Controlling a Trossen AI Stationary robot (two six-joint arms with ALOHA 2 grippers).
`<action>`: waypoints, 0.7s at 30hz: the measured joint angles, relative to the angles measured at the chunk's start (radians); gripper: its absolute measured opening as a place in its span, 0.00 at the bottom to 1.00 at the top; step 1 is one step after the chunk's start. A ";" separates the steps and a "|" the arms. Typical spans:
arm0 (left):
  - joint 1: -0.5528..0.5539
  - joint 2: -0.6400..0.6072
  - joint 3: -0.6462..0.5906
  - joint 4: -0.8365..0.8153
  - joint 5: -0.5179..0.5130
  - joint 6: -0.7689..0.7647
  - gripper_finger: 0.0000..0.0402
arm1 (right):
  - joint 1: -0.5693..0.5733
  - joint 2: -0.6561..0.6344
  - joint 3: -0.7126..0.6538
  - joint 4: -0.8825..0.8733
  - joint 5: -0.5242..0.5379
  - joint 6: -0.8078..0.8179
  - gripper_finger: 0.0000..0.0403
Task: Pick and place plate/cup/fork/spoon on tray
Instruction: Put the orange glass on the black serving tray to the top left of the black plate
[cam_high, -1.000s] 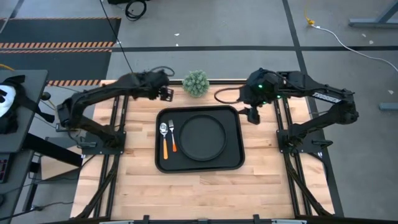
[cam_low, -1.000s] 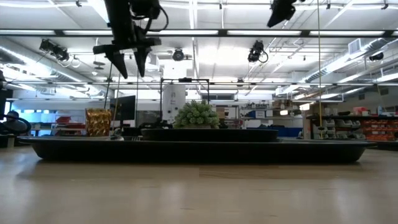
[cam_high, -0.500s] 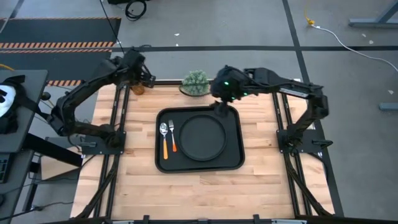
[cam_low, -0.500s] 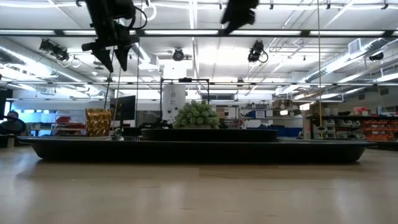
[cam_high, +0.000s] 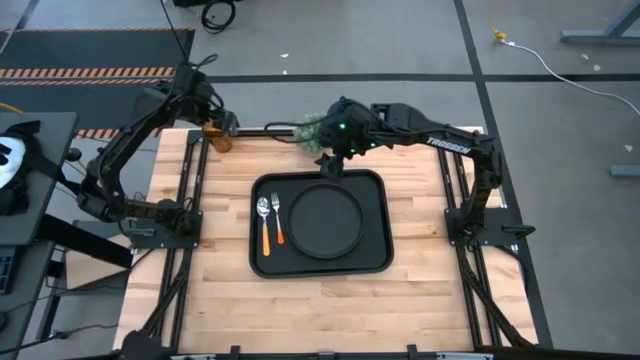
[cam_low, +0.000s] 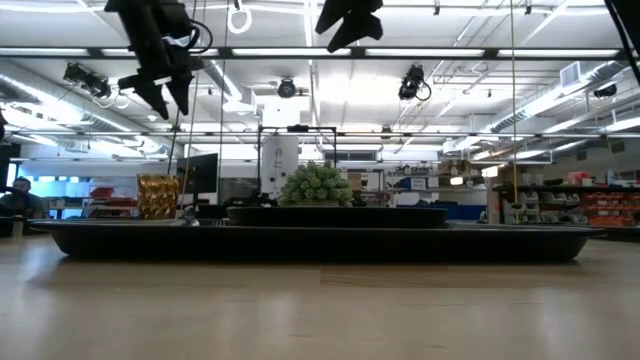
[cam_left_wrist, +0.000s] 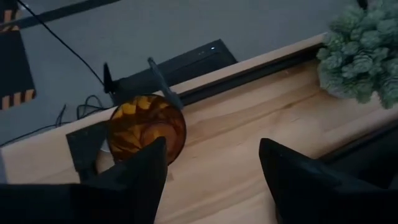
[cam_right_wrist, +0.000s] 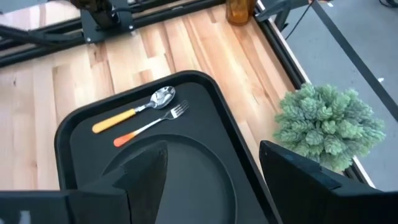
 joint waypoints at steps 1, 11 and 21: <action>0.007 0.000 0.000 0.001 0.010 0.001 0.64 | 0.000 0.000 0.001 0.001 0.000 0.007 0.65; 0.008 0.003 0.000 0.002 -0.002 -0.077 0.64 | 0.016 -0.021 0.001 -0.025 -0.057 0.032 0.65; -0.094 0.065 0.000 0.031 -0.140 -0.211 0.64 | 0.139 -0.091 0.001 -0.280 -0.083 0.048 0.65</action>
